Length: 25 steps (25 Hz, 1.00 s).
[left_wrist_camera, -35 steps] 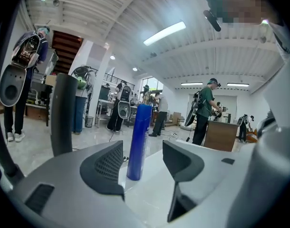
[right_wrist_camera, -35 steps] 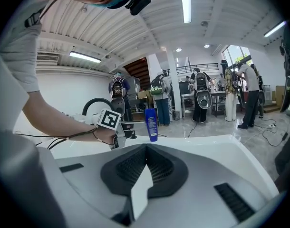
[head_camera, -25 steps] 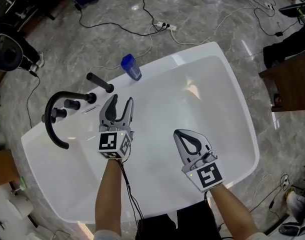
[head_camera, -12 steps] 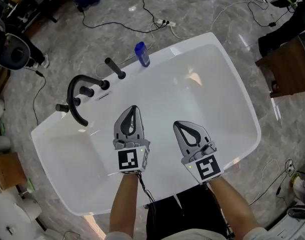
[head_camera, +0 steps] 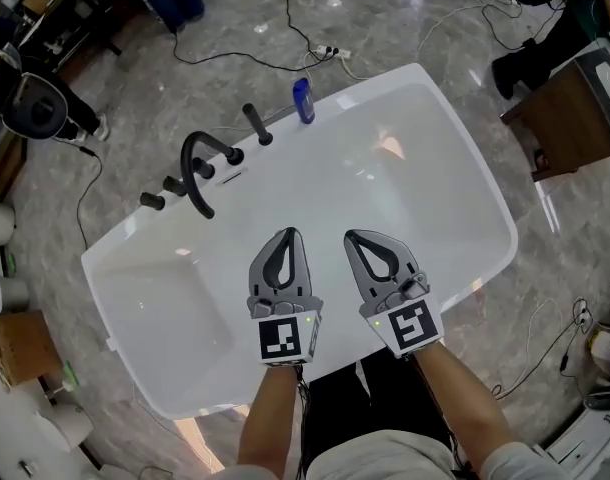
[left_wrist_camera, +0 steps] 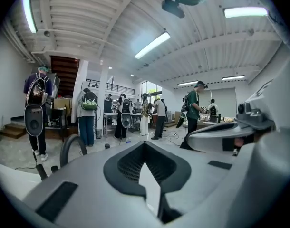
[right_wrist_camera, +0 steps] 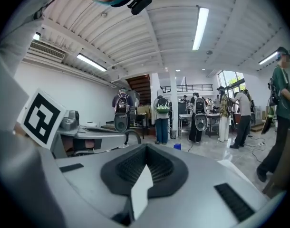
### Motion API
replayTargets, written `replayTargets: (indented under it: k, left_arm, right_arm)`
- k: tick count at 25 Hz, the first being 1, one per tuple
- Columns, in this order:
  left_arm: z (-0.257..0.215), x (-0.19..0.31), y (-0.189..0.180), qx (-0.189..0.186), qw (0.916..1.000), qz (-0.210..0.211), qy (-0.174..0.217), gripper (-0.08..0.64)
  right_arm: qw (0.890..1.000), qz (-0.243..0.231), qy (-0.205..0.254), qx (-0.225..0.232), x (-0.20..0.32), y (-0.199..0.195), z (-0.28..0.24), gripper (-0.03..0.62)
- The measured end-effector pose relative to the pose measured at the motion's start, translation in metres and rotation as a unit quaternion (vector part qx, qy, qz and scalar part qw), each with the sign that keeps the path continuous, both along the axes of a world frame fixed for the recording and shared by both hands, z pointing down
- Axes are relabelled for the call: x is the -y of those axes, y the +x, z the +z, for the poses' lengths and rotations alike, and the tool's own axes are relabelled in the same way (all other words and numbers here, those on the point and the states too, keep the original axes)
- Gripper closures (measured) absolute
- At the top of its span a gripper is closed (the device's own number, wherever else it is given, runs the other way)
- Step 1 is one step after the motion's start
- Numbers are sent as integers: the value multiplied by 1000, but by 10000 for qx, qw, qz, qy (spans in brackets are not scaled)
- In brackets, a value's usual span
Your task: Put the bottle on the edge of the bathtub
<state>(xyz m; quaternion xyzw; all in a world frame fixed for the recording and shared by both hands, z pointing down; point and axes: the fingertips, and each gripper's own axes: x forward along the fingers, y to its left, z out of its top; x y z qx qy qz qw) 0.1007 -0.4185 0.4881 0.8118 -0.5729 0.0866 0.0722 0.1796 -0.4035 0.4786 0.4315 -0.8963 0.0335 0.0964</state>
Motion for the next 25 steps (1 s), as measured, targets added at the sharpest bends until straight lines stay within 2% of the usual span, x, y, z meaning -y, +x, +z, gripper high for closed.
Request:
replayTargets:
  k: [6,10,14,17,22,25]
  left_arm:
    - [-47,-45,-17,-140,9996,-75,241,551]
    - [-66,-76,-29,-221,9993,-191,242,550]
    - [-82,-110,-44,-118,9995,-243,141,551]
    - [-97,-131,-52,-100,9995,-295,61,550]
    - [-137,-162,-52,-119,9985,-492,210,551]
    - [-154,-181,-52,-56,9971,-725,213,551]
  right_arm:
    - [9996,122,143,226,-32,-24,-40,586]
    - [9991,148,356,194,-54,-36,-69,586]
    - [9987,198,404,224,-79,-45,-93,586]
    - [9984,229,448,269,-98,-47,-115,587]
    - [9981,271,500,238,-128,-32,-151,586]
    - [9977,113,554,377,-143,-30,-174,588]
